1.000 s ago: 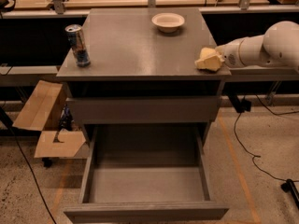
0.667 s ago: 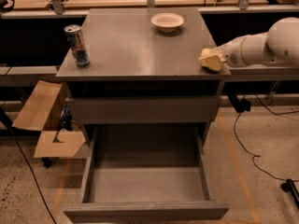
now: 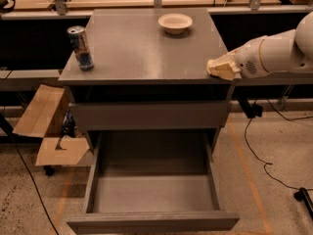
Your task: Place sponge into middle drawer
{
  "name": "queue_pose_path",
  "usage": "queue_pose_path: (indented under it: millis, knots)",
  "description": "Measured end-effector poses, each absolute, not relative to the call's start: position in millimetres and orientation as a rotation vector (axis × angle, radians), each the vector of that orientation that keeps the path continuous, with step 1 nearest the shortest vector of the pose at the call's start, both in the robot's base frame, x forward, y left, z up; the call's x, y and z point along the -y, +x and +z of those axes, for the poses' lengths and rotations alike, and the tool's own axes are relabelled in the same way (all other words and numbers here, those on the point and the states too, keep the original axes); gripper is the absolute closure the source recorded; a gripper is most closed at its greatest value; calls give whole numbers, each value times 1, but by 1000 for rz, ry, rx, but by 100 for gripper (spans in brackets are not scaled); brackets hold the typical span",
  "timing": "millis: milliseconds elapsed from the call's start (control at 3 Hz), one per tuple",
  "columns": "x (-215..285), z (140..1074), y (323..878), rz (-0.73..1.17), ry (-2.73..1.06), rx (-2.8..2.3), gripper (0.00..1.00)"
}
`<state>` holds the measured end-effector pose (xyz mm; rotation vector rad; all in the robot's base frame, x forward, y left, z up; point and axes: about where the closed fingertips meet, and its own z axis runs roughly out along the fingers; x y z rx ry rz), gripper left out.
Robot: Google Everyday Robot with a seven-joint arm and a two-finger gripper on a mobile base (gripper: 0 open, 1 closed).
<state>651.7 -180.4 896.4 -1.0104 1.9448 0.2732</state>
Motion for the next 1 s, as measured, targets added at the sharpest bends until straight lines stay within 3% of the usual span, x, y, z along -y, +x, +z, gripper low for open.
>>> queue_pose_path:
  millis: [333, 1000]
  knots:
    - [169, 897, 609, 314, -1056, -1982, 100]
    - [160, 883, 597, 365, -1095, -1981, 100]
